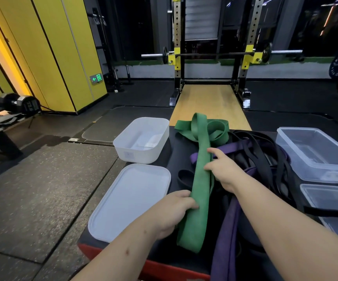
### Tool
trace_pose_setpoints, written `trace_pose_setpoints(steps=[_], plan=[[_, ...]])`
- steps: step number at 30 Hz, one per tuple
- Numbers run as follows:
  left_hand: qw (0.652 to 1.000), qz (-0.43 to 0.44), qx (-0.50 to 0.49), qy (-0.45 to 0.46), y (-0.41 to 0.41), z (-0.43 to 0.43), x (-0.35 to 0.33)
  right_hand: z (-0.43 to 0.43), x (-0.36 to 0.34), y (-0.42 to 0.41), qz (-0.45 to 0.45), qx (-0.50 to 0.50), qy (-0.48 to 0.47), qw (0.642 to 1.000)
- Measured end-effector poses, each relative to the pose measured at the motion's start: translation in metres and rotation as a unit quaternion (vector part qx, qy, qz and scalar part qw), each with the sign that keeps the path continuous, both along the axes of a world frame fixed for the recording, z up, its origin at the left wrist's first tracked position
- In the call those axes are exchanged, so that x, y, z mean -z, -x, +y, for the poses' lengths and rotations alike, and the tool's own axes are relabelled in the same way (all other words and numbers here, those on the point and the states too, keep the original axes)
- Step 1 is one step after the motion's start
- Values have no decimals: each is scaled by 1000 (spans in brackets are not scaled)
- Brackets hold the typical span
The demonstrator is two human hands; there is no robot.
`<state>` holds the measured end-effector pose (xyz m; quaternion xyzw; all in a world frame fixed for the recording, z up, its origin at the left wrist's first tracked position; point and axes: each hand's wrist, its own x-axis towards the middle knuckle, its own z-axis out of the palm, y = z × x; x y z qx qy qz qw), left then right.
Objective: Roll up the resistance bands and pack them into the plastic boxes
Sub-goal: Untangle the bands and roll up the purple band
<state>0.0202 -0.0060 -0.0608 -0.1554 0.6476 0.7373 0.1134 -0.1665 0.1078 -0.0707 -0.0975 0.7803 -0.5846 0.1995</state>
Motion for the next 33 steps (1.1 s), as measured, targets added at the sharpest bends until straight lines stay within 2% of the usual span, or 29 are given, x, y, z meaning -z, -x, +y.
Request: trace_pose_setpoints(steps=[3,6,10,12,16,22,28,33], plan=[[1000,-9,6,20,1,-1,1,-3,-1,4,-8,14,-5,1000],[1000,-3,9,28,1,-1,0,-4,-8,9,8,-15,2,1000],[999,20,-14,32,1,-3,0,-11,-17,16,61,-9,82,995],[998,26,-27,56,0,-3,0,-15,-15,16,60,-4,39,997],[992,31,-40,114,-5,-5,8,-12,-12,9,98,-23,-111,989],[984,43,-61,165,-19,-5,5,-6,-12,6,171,-40,-211,962],[963,75,-75,248,-27,-1,2,5,-9,5,160,-18,-191,968],[960,57,-77,264,-23,-3,1,12,-21,23,137,49,-165,975]])
